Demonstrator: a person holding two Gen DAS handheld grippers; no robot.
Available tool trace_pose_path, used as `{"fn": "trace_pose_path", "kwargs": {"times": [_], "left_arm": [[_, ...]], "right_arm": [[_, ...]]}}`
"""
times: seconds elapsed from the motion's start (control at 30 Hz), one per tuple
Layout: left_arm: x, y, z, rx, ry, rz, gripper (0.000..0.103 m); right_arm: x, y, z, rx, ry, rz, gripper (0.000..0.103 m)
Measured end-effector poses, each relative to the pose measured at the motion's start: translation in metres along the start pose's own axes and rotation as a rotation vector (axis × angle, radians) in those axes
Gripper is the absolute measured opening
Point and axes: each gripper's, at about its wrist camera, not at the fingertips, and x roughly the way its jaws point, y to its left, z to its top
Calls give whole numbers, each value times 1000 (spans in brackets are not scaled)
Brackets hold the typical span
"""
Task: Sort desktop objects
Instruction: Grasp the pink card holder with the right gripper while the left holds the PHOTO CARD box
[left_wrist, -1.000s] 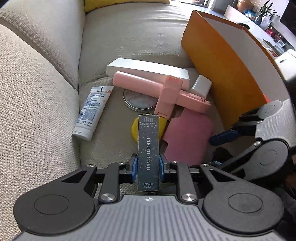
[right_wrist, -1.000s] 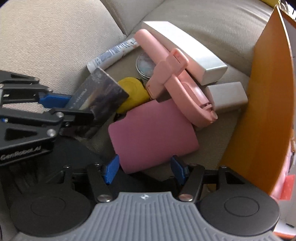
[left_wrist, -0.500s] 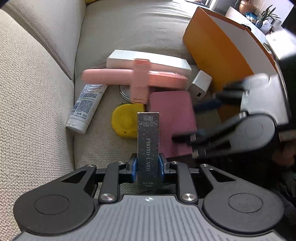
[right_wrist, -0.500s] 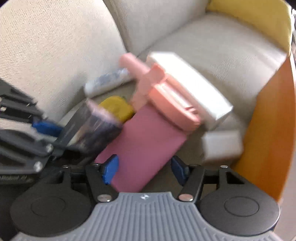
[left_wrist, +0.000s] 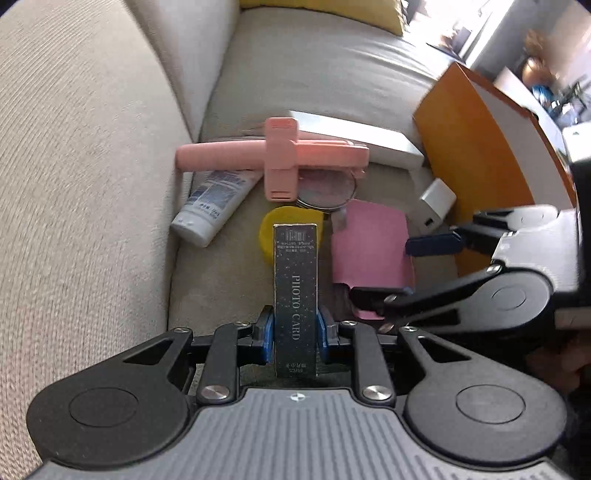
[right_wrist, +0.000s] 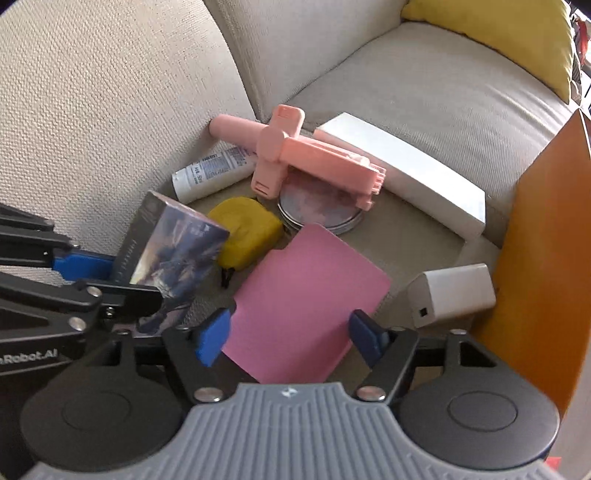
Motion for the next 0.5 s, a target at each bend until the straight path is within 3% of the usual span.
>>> {"fn": "trace_pose_path", "kwargs": {"times": [0.13, 0.37, 0.5], "left_arm": [[1, 7, -2, -49, -21, -8, 25], [3, 11, -3, -87, -41, -23, 25], [4, 13, -4, -104, -51, -25, 25]], "right_arm": [[4, 11, 0, -28, 3, -47, 87], [20, 31, -3, -131, -16, -174, 91], [12, 24, -4, -115, -24, -146, 88]]}}
